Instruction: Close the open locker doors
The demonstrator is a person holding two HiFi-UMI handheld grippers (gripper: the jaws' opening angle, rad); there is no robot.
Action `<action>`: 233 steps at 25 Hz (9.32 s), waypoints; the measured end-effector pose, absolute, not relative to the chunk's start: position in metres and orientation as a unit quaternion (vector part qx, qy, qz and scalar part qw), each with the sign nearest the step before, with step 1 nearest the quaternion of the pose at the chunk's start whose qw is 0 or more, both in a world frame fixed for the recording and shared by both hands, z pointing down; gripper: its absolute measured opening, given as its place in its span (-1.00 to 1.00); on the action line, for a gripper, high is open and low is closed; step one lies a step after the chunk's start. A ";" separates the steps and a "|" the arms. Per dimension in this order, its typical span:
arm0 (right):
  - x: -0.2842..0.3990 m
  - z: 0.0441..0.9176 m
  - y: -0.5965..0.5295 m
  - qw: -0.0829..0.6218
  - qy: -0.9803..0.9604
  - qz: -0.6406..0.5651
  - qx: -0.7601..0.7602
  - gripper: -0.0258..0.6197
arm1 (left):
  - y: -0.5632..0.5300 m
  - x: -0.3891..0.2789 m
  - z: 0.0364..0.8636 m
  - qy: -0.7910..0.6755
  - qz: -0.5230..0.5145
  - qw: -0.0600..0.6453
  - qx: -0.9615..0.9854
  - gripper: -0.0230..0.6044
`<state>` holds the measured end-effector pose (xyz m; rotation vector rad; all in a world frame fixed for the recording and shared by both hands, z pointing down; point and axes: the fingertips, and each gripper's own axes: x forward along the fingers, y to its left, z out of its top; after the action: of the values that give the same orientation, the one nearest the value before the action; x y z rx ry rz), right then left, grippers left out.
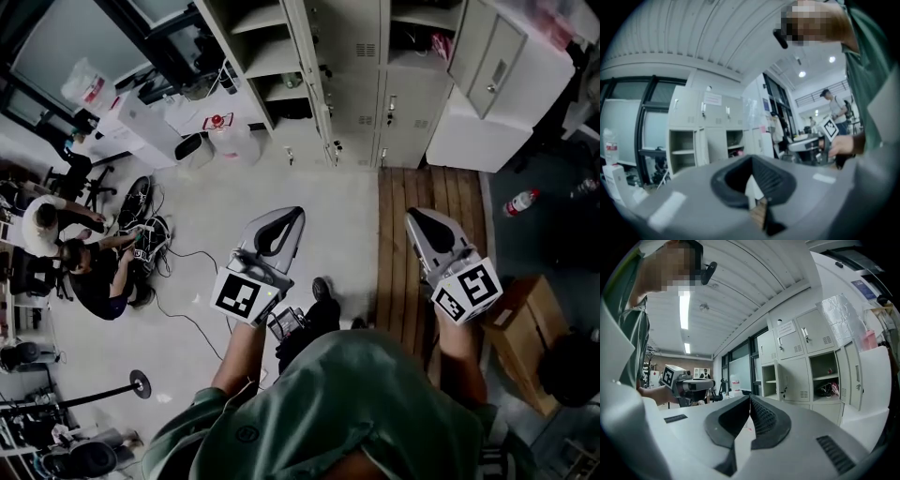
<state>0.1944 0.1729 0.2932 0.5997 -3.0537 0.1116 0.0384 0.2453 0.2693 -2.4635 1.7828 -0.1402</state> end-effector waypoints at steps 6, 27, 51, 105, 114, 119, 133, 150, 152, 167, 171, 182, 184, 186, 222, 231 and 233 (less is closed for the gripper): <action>0.168 0.293 0.143 0.013 -0.976 0.039 0.214 -0.91 | 0.210 0.005 0.272 0.571 -0.049 0.046 -0.818 -0.93; 0.059 0.297 0.045 0.024 -0.963 0.039 0.266 -0.91 | 0.092 -0.103 0.274 0.522 -0.024 0.043 -0.852 -0.93; -0.019 0.304 -0.138 0.031 -0.988 0.042 0.144 -0.91 | -0.069 -0.145 0.279 0.598 -0.035 0.038 -0.800 -0.93; -0.341 0.328 -0.140 0.074 -0.995 0.032 -0.060 -0.73 | -0.110 -0.408 0.334 0.674 -0.027 -0.034 -0.738 -0.93; -0.396 0.338 -0.166 0.079 -0.996 0.034 -0.029 -0.75 | -0.125 -0.457 0.341 0.666 -0.017 -0.037 -0.745 -0.93; -0.417 0.338 -0.180 0.081 -0.996 0.034 -0.004 -0.76 | -0.133 -0.476 0.340 0.656 -0.015 -0.037 -0.754 -0.93; -0.458 0.348 -0.243 0.081 -0.994 0.034 0.070 -0.76 | -0.173 -0.506 0.353 0.626 -0.011 -0.041 -0.779 -0.93; -0.481 0.348 -0.272 0.085 -0.993 -0.005 0.083 -0.91 | -0.198 -0.508 0.348 0.620 -0.004 -0.043 -0.784 -0.93; -0.476 0.347 -0.272 0.078 -0.994 0.002 0.082 -0.90 | -0.198 -0.502 0.347 0.620 -0.004 -0.041 -0.784 -0.93; -0.382 0.359 -0.265 0.073 -0.992 0.027 0.100 -0.90 | -0.195 -0.429 0.351 0.608 -0.002 -0.037 -0.793 -0.93; -0.341 0.365 -0.257 0.074 -0.991 0.031 0.104 -0.90 | -0.190 -0.391 0.355 0.601 -0.007 -0.036 -0.799 -0.93; -0.212 0.416 -0.230 0.097 -0.988 0.044 0.114 -0.90 | -0.164 -0.279 0.404 0.605 -0.010 -0.050 -0.795 -0.93; -0.188 0.430 -0.225 0.100 -0.987 0.043 0.114 -0.90 | -0.159 -0.257 0.420 0.603 -0.011 -0.051 -0.796 -0.93; -0.165 0.448 -0.219 0.101 -0.987 0.042 0.115 -0.90 | -0.154 -0.236 0.439 0.602 -0.014 -0.049 -0.797 -0.93; -0.145 0.718 -0.151 0.138 -0.990 0.018 -0.008 -0.89 | -0.123 -0.190 0.679 0.631 -0.025 -0.072 -0.772 -0.93; -0.216 0.719 -0.116 0.149 -0.988 0.017 -0.041 -0.89 | -0.094 -0.254 0.680 0.679 -0.016 -0.080 -0.730 -0.93; -0.237 0.720 -0.110 0.150 -0.988 0.017 -0.041 -0.89 | -0.088 -0.273 0.682 0.689 -0.018 -0.082 -0.720 -0.93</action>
<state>-0.2366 -0.1097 0.7198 -0.1181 -2.8367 0.0475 -0.2726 -0.0881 0.6815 -2.3873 2.2863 -0.0608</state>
